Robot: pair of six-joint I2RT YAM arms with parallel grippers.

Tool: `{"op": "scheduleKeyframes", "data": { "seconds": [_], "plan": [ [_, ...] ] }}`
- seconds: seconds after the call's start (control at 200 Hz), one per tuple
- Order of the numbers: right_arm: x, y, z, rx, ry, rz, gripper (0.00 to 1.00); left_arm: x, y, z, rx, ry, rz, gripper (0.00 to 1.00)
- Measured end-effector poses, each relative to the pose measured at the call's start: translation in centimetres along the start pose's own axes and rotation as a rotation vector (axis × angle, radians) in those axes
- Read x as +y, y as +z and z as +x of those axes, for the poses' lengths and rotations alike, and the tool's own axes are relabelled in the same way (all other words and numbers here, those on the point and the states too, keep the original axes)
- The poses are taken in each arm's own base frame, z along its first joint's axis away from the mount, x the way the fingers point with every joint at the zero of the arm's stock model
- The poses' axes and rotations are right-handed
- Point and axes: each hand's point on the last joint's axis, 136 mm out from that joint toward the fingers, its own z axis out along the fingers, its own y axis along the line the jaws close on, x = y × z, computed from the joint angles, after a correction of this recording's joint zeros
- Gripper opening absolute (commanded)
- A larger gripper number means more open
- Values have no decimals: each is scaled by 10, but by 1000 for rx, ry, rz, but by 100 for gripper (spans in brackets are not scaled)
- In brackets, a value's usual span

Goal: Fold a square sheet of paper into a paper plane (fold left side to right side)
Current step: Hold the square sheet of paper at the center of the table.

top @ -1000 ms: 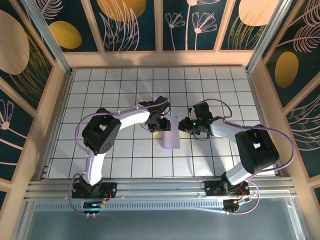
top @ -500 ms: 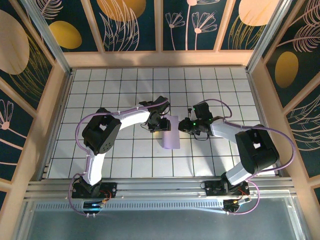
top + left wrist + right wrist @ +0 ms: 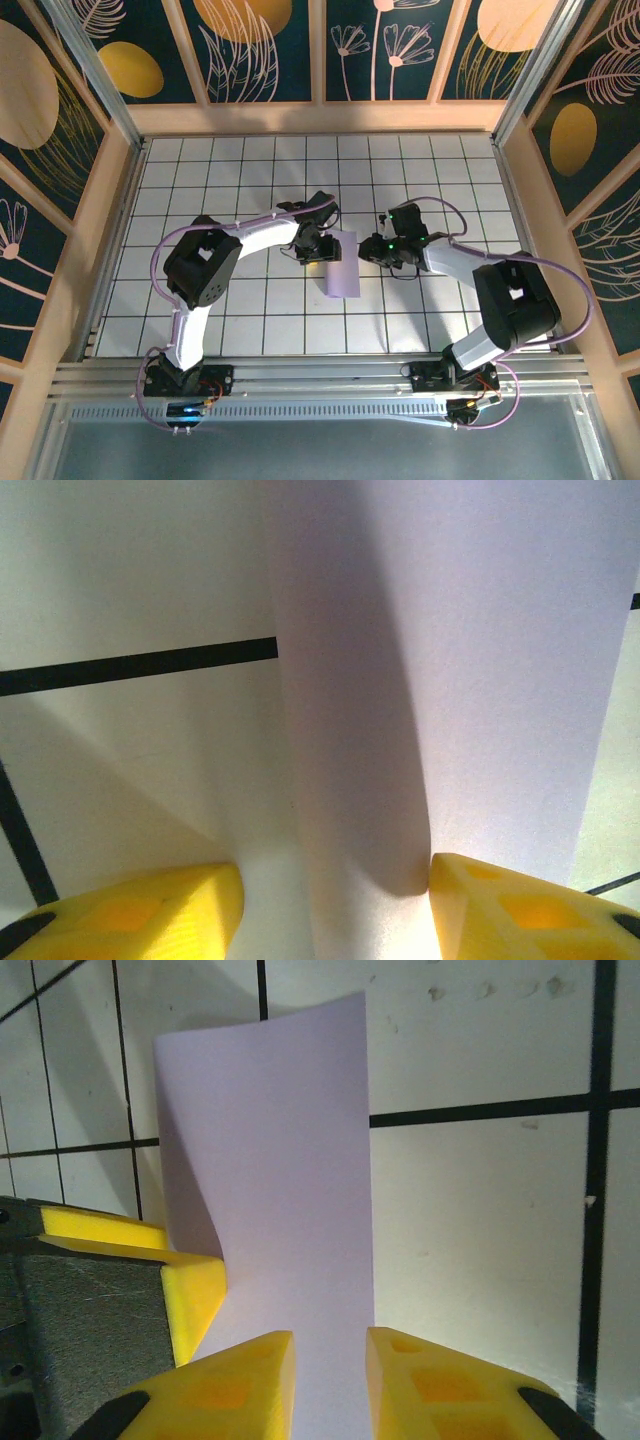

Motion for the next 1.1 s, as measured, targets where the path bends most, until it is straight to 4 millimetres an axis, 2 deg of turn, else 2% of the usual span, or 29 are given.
{"op": "scheduleKeyframes", "data": {
  "seconds": [0.34,0.661,0.816,1.101],
  "plan": [
    [2,0,5,16,1,-25,25,0,0,0,1,0,0,54],
    [11,26,31,131,-14,-58,17,0,0,0,1,0,0,54],
    [13,33,34,148,-14,-64,16,0,0,0,1,0,0,54],
    [3,41,37,170,8,-31,11,0,0,0,1,0,0,55]
  ]
}}
